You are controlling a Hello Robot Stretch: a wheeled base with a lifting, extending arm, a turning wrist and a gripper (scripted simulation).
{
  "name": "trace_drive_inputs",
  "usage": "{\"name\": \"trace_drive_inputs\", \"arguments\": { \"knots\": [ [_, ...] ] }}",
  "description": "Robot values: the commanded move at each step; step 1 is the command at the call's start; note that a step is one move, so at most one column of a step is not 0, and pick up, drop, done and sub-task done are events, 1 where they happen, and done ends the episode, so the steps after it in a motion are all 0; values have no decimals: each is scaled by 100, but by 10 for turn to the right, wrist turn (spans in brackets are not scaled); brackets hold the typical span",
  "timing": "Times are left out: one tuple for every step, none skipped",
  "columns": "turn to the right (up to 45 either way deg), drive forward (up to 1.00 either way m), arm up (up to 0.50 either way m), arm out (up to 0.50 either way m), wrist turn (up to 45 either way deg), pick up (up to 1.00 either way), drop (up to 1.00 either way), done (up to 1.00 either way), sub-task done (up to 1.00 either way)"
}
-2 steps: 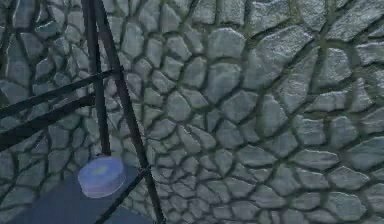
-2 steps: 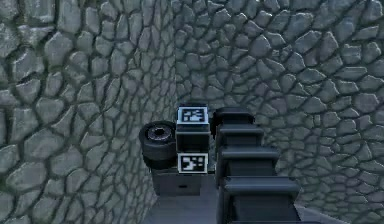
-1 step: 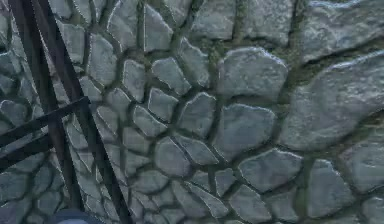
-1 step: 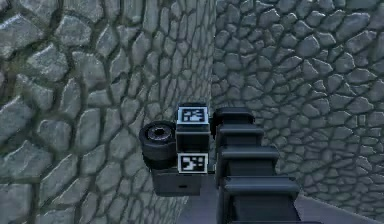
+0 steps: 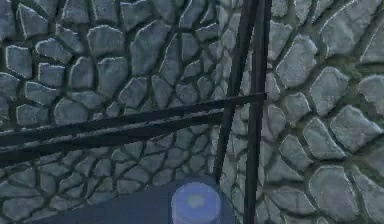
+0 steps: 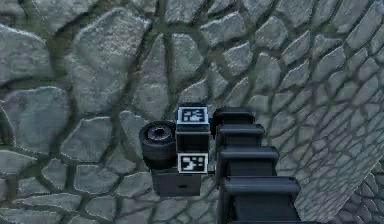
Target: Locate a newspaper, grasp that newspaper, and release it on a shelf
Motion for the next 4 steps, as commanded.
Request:
{"name": "trace_drive_inputs", "arguments": {
  "knots": [
    [-450,0,0,0,0,0,0,0,0],
    [-450,0,0,0,0,0,0,0,0],
    [-360,0,0,0,0,0,0,0,0],
    [0,0,-20,0,0,0,0,0,0]
  ]
}}
